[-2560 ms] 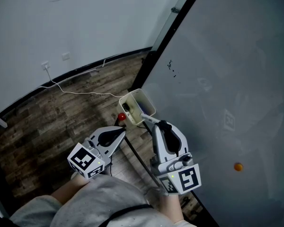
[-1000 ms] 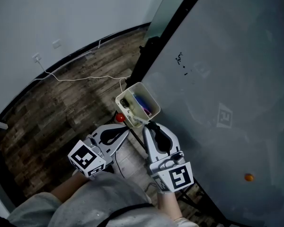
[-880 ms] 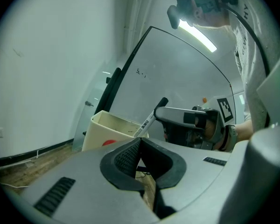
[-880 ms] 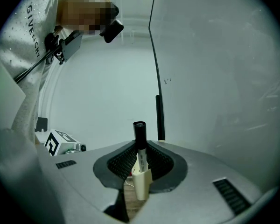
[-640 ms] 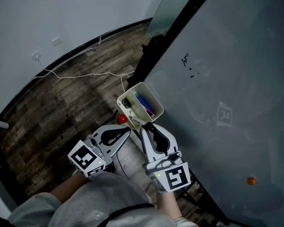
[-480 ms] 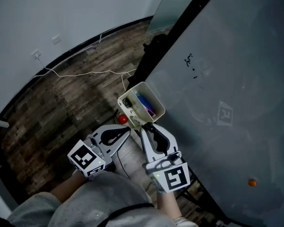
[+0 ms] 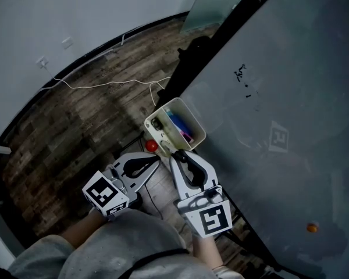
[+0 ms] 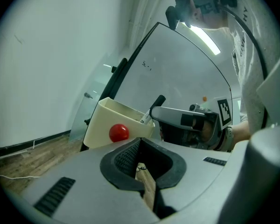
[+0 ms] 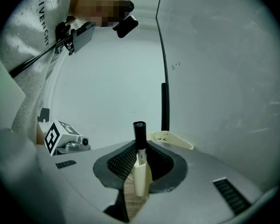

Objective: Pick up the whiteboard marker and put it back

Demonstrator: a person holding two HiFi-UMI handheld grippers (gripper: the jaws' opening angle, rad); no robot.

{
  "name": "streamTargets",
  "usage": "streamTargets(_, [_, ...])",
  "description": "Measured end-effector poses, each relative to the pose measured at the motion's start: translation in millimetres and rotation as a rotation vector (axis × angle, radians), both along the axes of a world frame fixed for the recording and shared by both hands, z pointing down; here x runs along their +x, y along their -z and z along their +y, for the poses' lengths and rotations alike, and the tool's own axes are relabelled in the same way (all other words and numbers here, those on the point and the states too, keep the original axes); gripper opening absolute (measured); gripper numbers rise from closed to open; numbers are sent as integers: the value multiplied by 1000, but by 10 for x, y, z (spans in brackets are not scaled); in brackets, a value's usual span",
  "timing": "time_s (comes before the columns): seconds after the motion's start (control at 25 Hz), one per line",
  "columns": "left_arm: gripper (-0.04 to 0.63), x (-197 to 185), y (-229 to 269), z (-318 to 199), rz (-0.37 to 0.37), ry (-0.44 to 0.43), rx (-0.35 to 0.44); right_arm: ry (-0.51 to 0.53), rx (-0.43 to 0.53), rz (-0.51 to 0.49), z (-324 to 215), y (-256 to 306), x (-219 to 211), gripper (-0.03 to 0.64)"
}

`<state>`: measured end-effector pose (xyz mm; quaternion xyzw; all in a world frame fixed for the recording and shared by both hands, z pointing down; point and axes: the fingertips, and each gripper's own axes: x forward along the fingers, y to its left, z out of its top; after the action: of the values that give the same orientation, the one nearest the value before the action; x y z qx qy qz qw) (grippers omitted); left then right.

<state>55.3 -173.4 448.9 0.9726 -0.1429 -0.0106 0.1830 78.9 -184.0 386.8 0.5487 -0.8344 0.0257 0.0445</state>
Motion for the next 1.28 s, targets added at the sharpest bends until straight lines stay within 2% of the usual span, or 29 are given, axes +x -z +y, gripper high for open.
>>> streamTargets(1.28, [15,-86,-8,163,-10,34,-10,23,-9,-9,206,-129,-16,77])
